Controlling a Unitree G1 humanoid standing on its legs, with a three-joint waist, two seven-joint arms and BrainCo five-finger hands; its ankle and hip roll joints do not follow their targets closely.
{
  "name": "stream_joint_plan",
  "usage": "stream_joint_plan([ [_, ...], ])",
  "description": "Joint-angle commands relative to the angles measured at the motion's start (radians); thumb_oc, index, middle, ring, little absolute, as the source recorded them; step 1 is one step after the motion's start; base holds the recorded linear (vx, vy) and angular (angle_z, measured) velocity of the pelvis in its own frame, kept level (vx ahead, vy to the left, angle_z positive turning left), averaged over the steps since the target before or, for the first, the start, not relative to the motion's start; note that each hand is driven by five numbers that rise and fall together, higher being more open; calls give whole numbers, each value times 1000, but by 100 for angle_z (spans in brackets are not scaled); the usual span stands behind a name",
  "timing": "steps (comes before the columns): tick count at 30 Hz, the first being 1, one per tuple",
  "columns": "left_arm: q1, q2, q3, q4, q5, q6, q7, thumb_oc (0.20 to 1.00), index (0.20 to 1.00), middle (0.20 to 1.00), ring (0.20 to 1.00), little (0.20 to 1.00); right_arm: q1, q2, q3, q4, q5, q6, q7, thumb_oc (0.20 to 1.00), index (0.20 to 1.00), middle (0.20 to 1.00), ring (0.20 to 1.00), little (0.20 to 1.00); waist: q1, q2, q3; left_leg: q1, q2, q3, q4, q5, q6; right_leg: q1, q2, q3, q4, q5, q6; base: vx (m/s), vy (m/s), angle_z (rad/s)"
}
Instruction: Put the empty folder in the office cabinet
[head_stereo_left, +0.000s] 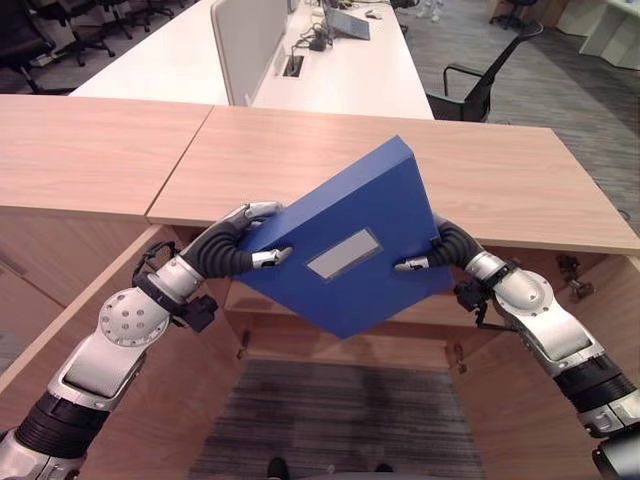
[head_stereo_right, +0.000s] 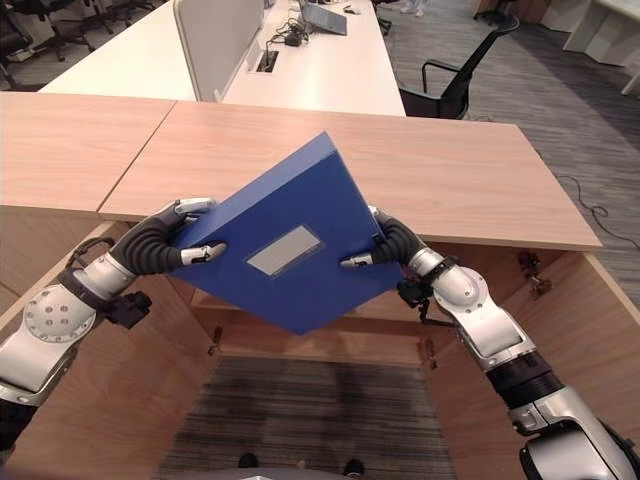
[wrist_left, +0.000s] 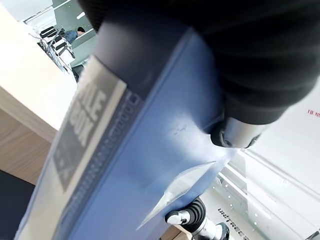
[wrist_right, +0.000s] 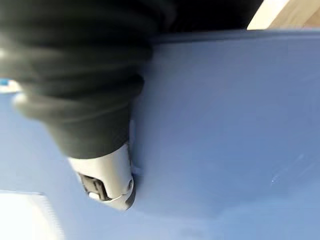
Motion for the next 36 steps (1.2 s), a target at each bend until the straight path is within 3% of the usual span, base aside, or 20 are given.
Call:
stream_joint_plan([
  [1, -184, -172, -150, -168, -190, -143, -11, 200, 200, 200, 200, 200, -93, 225, 200, -39, 151, -60, 77, 200, 200, 200, 200, 200, 6, -39, -55, 29, -2, 8, 2, -108, 0, -65, -12, 26, -1, -2, 50, 0, 0, 0],
  [4, -186, -201, -148, -166, -197, -140, -11, 200, 200, 200, 200, 200, -79, 259, 194, -25, 176, -61, 74, 200, 200, 200, 200, 200, 5, -38, -54, 29, -2, 10, 2, -107, 0, -66, -13, 26, -1, -2, 50, 0, 0, 0],
  [9, -174, -271, -132, -149, -223, -132, -13, 200, 200, 200, 200, 200, -3, 391, 184, 58, 315, -48, 84, 200, 200, 200, 200, 200, 3, -32, -52, 27, -1, 10, 2, -107, -1, -64, -14, 24, -1, -4, 46, 0, 0, 0],
  [13, -149, -299, -135, -116, -260, -110, -29, 200, 200, 200, 200, 200, 26, 413, 198, 81, 339, -29, 103, 200, 200, 200, 200, 200, 2, -30, -54, 29, 0, 11, 2, -107, -2, -61, -12, 22, -1, -7, 44, 0, 0, 0],
  [15, -98, -306, -120, -79, -302, -76, -46, 1000, 1000, 1000, 1000, 1000, 93, 422, 172, 101, 369, -19, 98, 200, 200, 200, 200, 200, -2, -25, -54, 30, 0, 12, 2, -107, -3, -60, -12, 22, -1, -6, 44, 0, 0, 0],
  [19, 6, -309, -76, -12, -297, -56, -37, 1000, 1000, 1000, 1000, 1000, 219, 436, 104, 116, 433, -36, 84, 200, 200, 200, 200, 200, -8, -19, -52, 30, 1, 12, 2, -108, -3, -58, -11, 21, -1, -9, 44, 8, -2, 0],
  [20, 10, -319, -82, 22, -303, -41, -45, 1000, 1000, 1000, 1000, 1000, 203, 468, 83, 205, 427, -39, 53, 200, 200, 200, 200, 200, -7, -14, -52, 35, 2, 10, 2, -111, -4, -53, -10, 19, -1, -11, 43, 0, 0, 0],
  [26, 194, -266, 37, 69, -316, -7, -98, 1000, 1000, 1000, 1000, 1000, 401, 415, -183, 233, 403, -60, 8, 200, 200, 200, 200, 200, -27, -6, -56, 33, 2, 11, 2, -111, -6, -56, -8, 23, -1, -15, 43, 0, 0, 0],
  [29, 274, -248, 88, 123, -375, 24, -134, 1000, 1000, 1000, 1000, 1000, 434, 451, -337, 335, 444, -85, -36, 200, 200, 200, 200, 200, -40, 6, -56, 43, 4, 13, 2, -117, -5, -51, -2, 29, -1, -20, 42, 10, -2, 0],
  [36, 349, -265, 130, 279, -370, 56, -143, 1000, 1000, 1000, 1000, 1000, 449, 487, -424, 546, 516, -72, -39, 200, 200, 200, 200, 200, -50, 15, -55, 43, 6, 10, 2, -115, -6, -51, 4, 35, -1, -26, 38, 0, 0, 0],
])
